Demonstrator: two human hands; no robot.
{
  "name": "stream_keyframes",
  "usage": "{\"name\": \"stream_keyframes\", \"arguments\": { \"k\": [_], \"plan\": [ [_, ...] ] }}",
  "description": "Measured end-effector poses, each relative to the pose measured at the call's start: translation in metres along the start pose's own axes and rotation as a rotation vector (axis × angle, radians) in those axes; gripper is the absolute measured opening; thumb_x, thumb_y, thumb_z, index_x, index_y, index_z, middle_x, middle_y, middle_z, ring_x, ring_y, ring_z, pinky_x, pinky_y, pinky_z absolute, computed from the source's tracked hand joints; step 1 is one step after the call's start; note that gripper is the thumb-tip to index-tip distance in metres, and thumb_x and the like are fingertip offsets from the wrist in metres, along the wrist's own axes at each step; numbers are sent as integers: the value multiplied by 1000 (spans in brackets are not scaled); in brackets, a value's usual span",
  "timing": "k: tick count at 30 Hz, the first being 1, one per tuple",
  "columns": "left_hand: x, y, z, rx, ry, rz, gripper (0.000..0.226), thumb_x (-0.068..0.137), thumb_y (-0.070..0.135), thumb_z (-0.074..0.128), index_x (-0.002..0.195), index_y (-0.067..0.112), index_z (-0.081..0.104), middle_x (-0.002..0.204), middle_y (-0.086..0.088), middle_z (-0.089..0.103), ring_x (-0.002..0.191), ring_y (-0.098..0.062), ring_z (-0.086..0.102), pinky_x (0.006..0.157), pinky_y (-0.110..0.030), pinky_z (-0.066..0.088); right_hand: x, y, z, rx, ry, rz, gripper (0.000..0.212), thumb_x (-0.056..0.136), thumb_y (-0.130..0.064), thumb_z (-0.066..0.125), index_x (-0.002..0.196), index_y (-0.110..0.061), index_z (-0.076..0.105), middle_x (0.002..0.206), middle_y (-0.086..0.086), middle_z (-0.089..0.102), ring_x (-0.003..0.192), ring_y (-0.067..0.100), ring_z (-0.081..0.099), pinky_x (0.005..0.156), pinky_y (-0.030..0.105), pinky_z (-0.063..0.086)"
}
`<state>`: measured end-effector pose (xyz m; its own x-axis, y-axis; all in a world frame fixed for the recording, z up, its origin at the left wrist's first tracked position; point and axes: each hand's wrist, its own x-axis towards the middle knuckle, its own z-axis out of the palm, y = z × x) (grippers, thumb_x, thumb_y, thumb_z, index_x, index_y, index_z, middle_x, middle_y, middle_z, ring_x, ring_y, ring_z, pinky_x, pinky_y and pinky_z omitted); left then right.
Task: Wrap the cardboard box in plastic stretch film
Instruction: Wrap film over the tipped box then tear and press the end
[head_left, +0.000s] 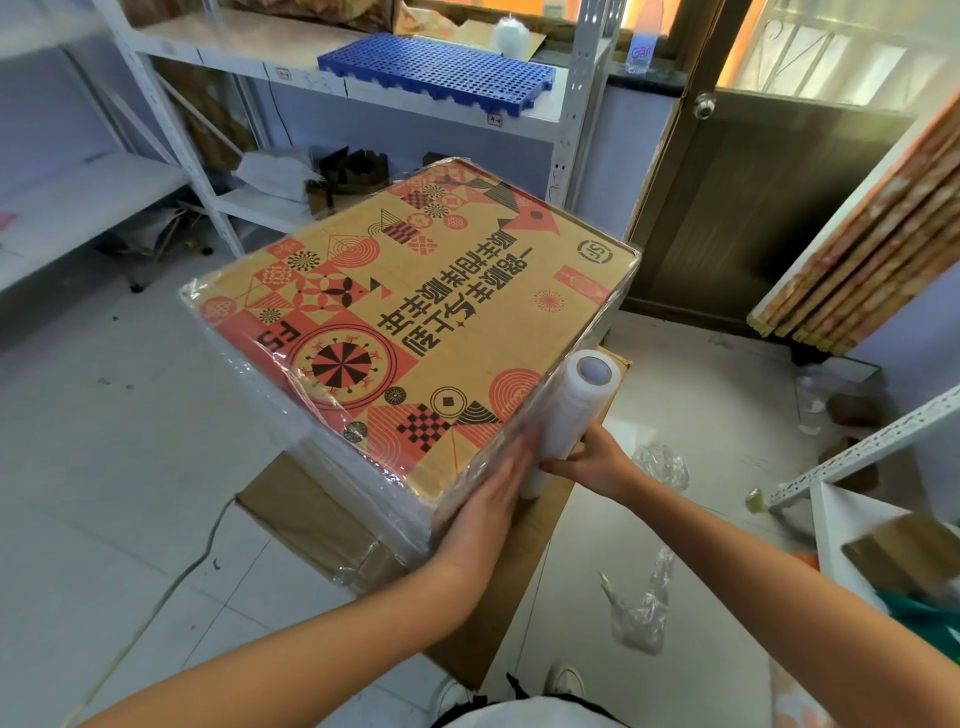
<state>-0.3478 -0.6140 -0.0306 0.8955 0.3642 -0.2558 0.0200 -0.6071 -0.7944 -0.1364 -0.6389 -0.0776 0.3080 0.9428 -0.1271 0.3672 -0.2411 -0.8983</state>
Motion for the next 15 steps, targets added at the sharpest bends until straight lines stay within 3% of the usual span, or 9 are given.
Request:
{"name": "stream_keyframes", "arguments": {
  "k": [3,7,10,12,15],
  "plan": [
    [-6,-9,-6,12,5,-8,103,91,59,40,135,-22,-5,141,-48,-8,124,-69,-15,100,-71,-11,0,1,0,-3,-8,5,61,73,-21,81,125,-25,49,112,-18,56,106,5,53,75,12,52],
    [-12,-14,-17,-86,65,-119,101,92,55,42,137,-22,-5,139,-50,-13,124,-68,-20,98,-69,-14,1,3,2,2,-22,12,65,73,-19,81,129,-19,49,118,-7,58,111,11,54,86,26,55],
    [-17,-17,-20,-62,81,-92,103,94,52,40,129,-30,-10,135,-54,-14,124,-67,-15,99,-66,-12,-1,1,1,14,-13,33,63,73,-20,81,126,-26,48,113,-17,56,106,5,53,78,11,52],
    [-16,-22,-24,-157,99,-153,98,96,47,40,130,-28,-13,136,-51,-17,127,-62,-16,102,-62,-13,0,0,0,11,-16,38,62,73,-19,81,125,-26,48,113,-15,56,106,6,53,76,9,50],
    [-23,-28,-32,-286,138,-283,95,95,45,42,136,-22,-11,143,-43,-19,133,-55,-17,107,-57,-12,2,1,1,0,-19,38,64,72,-16,81,128,-19,50,117,-4,58,112,16,54,88,25,52]
  ]
}}
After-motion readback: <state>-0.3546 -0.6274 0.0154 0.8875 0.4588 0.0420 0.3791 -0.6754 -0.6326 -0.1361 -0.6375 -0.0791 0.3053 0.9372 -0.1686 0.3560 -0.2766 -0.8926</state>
